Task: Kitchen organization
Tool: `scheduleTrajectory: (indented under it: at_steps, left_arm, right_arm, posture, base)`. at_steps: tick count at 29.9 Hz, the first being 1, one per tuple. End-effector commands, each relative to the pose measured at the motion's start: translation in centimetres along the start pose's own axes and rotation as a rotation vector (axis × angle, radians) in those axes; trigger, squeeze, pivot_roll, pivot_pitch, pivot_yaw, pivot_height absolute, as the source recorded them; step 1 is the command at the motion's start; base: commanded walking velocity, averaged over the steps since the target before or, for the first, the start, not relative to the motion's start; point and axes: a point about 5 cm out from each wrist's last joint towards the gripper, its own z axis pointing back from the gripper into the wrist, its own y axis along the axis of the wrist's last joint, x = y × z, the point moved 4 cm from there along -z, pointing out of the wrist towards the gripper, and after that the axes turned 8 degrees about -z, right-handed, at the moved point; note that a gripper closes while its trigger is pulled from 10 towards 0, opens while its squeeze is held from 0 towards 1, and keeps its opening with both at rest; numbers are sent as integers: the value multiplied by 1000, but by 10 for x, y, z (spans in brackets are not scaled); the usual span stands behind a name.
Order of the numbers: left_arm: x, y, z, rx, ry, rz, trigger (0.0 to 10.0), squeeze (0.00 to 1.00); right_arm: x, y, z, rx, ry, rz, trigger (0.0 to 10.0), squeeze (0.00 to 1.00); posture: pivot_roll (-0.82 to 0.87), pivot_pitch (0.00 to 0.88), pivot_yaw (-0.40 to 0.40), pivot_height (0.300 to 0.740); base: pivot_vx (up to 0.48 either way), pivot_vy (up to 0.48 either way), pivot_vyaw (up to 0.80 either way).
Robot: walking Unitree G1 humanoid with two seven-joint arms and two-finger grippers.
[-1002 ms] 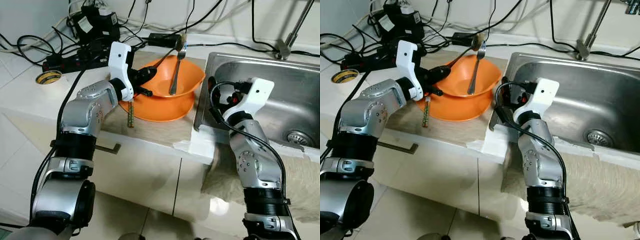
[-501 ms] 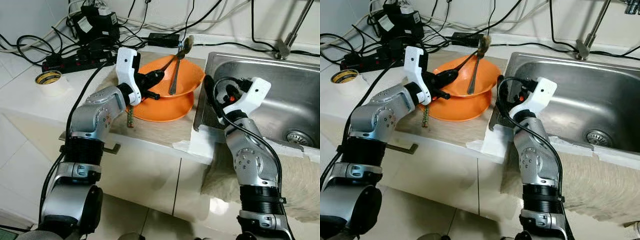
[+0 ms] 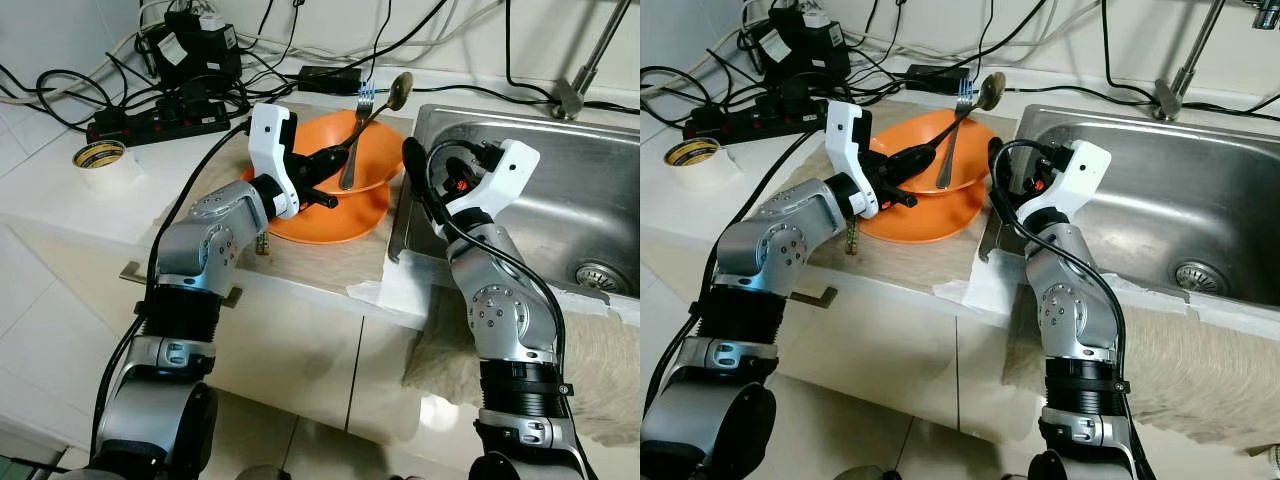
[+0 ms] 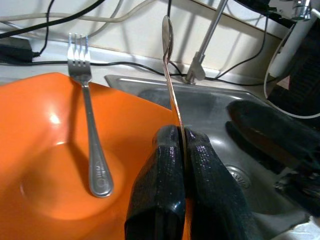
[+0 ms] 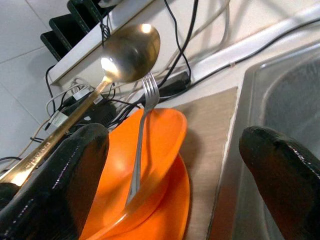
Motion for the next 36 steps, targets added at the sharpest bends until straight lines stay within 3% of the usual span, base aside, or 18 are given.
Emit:
scheduleTrajectory:
  at_steps: [1,5,17,24,36]
  left_arm:
    - [7,3,0,12,-30,1,0,0]
    - [15,4,0,28,-63,25,0,0]
    - [29,1,2,40,-115,49,0,0]
    - [26,-2,2,29,-104,47,0,0]
    - [33,-1,2,38,-137,41,0,0]
  right_arm:
    - [-5,1,-4,-6,7,-41,10000,0]
    - [-5,0,-7,-8,-3,-120,10000,0]
    - [-16,-2,-13,-14,30,-184,10000,0]
    - [-31,6,-14,-3,88,-215,10000,0]
    - [-36,7,-17,-6,101,-238,10000,0]
  posture:
    - [37,0,62,740]
    - [36,0,63,740]
    - [40,0,60,740]
    - [39,0,56,740]
    - [36,0,54,740]
  base:
    - [0,0,0]
    - [0,0,0]
    - [0,0,0]
    - [0,0,0]
    - [0,0,0]
